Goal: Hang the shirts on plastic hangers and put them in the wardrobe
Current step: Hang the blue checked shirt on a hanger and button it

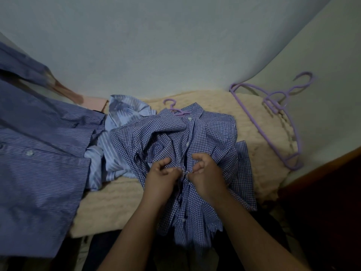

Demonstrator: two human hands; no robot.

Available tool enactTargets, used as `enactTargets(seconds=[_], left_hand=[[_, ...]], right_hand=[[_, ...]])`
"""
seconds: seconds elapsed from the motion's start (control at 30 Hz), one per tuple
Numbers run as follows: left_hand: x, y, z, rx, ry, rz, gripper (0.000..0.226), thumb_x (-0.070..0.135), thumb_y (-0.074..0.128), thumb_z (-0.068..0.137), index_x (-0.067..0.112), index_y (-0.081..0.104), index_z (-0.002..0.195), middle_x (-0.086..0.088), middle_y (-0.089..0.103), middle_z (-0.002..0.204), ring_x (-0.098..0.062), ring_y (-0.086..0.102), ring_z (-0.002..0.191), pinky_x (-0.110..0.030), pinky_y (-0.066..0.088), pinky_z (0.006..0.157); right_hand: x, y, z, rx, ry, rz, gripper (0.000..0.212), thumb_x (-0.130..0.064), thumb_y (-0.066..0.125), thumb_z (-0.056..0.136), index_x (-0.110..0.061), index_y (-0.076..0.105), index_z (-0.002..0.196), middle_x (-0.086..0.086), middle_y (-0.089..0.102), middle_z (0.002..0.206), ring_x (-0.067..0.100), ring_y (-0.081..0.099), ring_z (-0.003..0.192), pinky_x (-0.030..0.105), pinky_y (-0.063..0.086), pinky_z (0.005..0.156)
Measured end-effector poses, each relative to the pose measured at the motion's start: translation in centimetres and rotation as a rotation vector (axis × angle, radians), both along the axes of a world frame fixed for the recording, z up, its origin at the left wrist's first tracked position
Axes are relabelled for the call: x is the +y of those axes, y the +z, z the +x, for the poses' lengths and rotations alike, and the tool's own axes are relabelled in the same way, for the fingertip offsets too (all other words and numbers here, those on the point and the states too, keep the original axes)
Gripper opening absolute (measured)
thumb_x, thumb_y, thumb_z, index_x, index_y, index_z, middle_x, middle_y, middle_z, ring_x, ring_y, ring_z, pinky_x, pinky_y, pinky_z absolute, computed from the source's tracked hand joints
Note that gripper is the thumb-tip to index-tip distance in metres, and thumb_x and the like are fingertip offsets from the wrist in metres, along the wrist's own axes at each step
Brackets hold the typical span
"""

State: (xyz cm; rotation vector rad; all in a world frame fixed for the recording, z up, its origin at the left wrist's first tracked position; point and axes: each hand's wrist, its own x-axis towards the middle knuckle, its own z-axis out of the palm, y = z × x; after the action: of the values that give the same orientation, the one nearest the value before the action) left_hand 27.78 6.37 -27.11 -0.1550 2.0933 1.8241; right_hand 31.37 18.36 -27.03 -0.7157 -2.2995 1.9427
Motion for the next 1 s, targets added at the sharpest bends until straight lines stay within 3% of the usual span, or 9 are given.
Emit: enactTargets(seconds=[0.17, 0.33, 0.47, 0.7, 0.87, 1.0], left_hand=[[-0.2, 0.4, 0.4, 0.007, 0.019, 0.077, 0.036, 0.012, 0.070, 0.084, 0.020, 0.054, 0.116, 0.004, 0.069, 0.077, -0.011, 0.061, 0.066, -0.028, 0.050, 0.065], [0.0, 1.1, 0.3, 0.060, 0.046, 0.148, 0.035, 0.011, 0.071, 0.084, 0.018, 0.055, 0.114, 0.008, 0.068, 0.071, -0.002, 0.064, 0.065, -0.021, 0.048, 0.067], [0.4, 1.5, 0.4, 0.094, 0.049, 0.128, 0.035, 0.011, 0.071, 0.084, 0.019, 0.054, 0.114, 0.006, 0.070, 0.076, 0.000, 0.066, 0.070, -0.016, 0.048, 0.066], [0.6, 1.7, 0.4, 0.138, 0.062, 0.057, 0.033, 0.012, 0.072, 0.083, 0.019, 0.054, 0.110, 0.004, 0.071, 0.078, -0.001, 0.066, 0.066, -0.010, 0.049, 0.057], [0.5, 1.4, 0.3, 0.099, 0.061, 0.056, 0.026, 0.019, 0.071, 0.084, 0.022, 0.057, 0.106, 0.009, 0.062, 0.060, -0.006, 0.056, 0.054, -0.022, 0.046, 0.053], [0.7, 1.1, 0.1, 0.003, 0.092, 0.141, 0.022, 0.019, 0.066, 0.088, 0.018, 0.058, 0.108, 0.000, 0.066, 0.070, -0.013, 0.061, 0.065, -0.030, 0.051, 0.064]], right_hand=[[0.1, 0.7, 0.1, 0.058, -0.047, -0.089, 0.035, 0.006, 0.062, 0.084, -0.012, 0.052, 0.113, 0.003, 0.056, 0.074, 0.015, 0.057, 0.068, 0.012, 0.046, 0.057], [0.2, 1.0, -0.2, 0.083, -0.105, -0.008, 0.028, 0.001, 0.058, 0.087, -0.013, 0.054, 0.111, 0.000, 0.056, 0.075, 0.009, 0.052, 0.060, 0.009, 0.041, 0.048], [0.2, 1.5, -0.5, 0.061, -0.072, -0.020, 0.031, 0.001, 0.059, 0.086, -0.014, 0.052, 0.112, -0.002, 0.059, 0.074, 0.009, 0.051, 0.058, 0.018, 0.041, 0.050], [0.8, 2.7, -0.2, 0.053, -0.034, -0.139, 0.036, 0.005, 0.060, 0.084, -0.016, 0.047, 0.111, 0.002, 0.060, 0.075, 0.008, 0.049, 0.050, 0.014, 0.039, 0.040], [0.7, 2.6, -0.4, 0.045, -0.032, -0.139, 0.038, 0.002, 0.062, 0.084, -0.016, 0.047, 0.113, 0.002, 0.062, 0.077, 0.010, 0.054, 0.058, 0.016, 0.044, 0.047], [0.7, 2.4, -0.4, 0.056, -0.024, -0.131, 0.037, 0.003, 0.060, 0.085, -0.018, 0.047, 0.112, 0.000, 0.062, 0.075, 0.010, 0.054, 0.061, 0.019, 0.045, 0.050]])
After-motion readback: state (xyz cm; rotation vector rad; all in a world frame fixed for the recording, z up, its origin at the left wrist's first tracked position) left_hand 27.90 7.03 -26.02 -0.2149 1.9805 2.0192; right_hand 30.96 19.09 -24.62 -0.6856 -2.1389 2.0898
